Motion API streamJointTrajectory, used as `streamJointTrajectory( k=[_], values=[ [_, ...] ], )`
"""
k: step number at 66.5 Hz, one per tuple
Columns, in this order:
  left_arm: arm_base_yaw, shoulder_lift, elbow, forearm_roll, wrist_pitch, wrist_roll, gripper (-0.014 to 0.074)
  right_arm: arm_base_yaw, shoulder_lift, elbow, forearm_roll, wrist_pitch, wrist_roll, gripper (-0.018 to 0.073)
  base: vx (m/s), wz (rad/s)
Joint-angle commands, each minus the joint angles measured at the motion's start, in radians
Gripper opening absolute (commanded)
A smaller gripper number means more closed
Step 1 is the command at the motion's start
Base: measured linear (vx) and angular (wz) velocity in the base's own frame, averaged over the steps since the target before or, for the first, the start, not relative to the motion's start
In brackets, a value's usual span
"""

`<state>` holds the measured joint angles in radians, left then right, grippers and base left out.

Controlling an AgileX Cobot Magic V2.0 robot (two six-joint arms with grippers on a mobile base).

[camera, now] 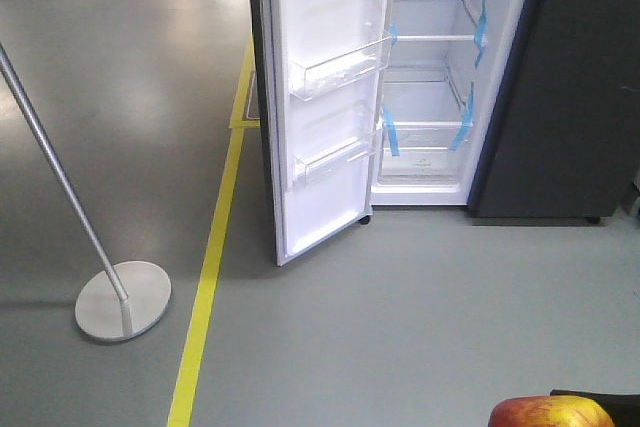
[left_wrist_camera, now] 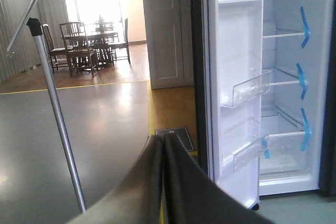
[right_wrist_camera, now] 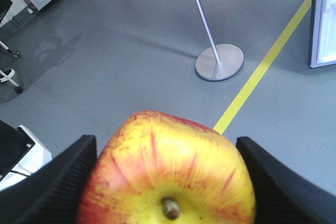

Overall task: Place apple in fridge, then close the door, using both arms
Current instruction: 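Approach the refrigerator door bins with the apple held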

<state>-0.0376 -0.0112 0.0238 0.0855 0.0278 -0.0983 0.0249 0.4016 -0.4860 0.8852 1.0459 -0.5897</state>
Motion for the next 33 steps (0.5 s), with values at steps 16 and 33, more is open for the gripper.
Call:
streamJointTrajectory(
  k=[16,33],
  values=[
    [-0.007,-0.015,-0.017,-0.004,-0.069,-0.011,-0.0006,-0.003,0.007,-0.023,0.061,-0.036,-0.010,0.0150,0.15,-0.03],
    [-0.007,-0.015,-0.017,-0.004,-0.069,-0.011,-0.0006,-0.003,0.007,-0.023,0.061,-0.036,-0.010,0.0150,0.15,0.00]
  ],
)
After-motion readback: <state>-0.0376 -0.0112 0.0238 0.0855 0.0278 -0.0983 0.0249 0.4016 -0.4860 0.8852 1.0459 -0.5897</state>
